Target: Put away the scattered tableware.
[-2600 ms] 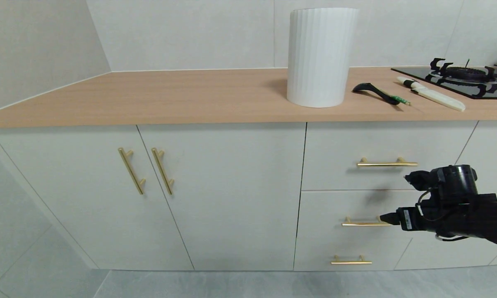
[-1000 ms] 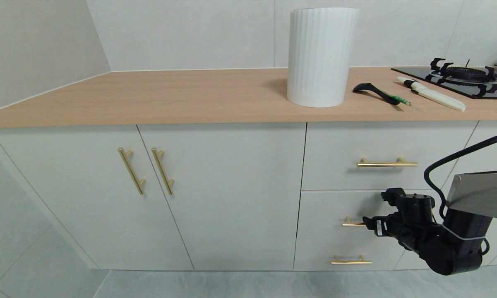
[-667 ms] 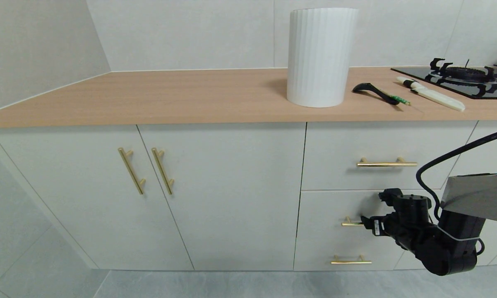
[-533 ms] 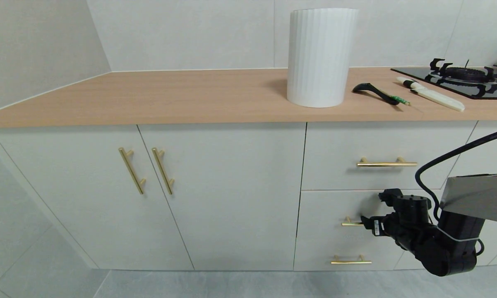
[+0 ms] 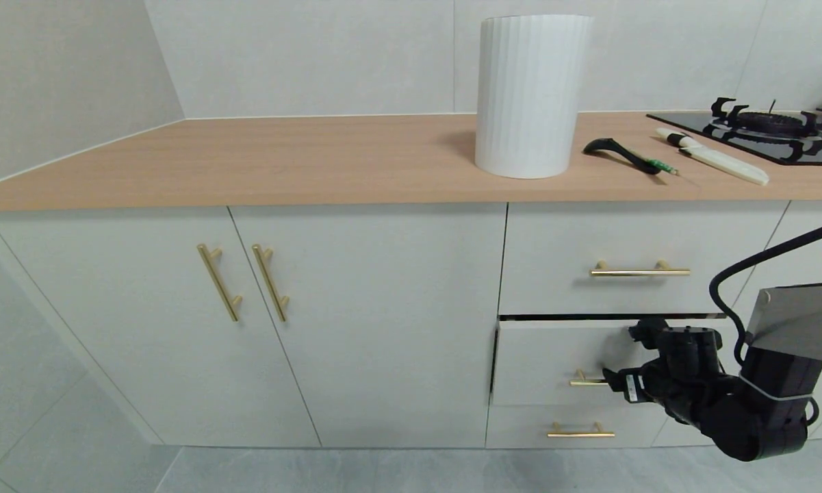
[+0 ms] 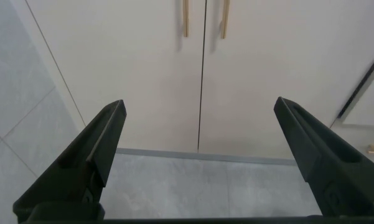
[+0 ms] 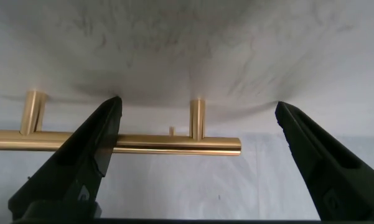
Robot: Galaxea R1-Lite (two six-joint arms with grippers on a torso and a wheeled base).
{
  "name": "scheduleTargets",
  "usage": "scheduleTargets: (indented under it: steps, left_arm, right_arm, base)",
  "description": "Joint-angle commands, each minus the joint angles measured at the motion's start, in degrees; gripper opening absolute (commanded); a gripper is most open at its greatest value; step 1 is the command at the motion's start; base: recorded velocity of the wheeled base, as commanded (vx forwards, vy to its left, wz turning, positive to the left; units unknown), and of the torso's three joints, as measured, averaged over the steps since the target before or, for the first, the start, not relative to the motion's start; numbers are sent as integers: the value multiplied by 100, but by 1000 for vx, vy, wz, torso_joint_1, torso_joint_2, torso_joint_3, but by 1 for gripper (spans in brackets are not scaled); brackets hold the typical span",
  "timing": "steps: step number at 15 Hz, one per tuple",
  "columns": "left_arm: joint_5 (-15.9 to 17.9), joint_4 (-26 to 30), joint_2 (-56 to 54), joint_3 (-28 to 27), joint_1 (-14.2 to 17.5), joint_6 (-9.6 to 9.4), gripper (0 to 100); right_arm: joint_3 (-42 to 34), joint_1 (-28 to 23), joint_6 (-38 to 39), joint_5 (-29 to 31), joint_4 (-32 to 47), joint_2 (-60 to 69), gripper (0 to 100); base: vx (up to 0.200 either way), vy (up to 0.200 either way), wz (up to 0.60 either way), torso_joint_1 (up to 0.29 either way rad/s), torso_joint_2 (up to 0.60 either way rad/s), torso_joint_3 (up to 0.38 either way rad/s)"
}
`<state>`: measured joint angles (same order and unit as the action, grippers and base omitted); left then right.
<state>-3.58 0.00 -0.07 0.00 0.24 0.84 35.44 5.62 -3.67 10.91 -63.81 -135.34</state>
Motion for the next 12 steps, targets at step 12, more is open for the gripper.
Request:
scheduleTargets:
  steps: [12]
  left_arm:
    - [-2, 0, 7, 0, 2, 4, 100]
  right_arm:
    - [622, 677, 543, -634, 5036, 4534, 100]
  base:
    - [0, 0, 0, 0, 0, 0]
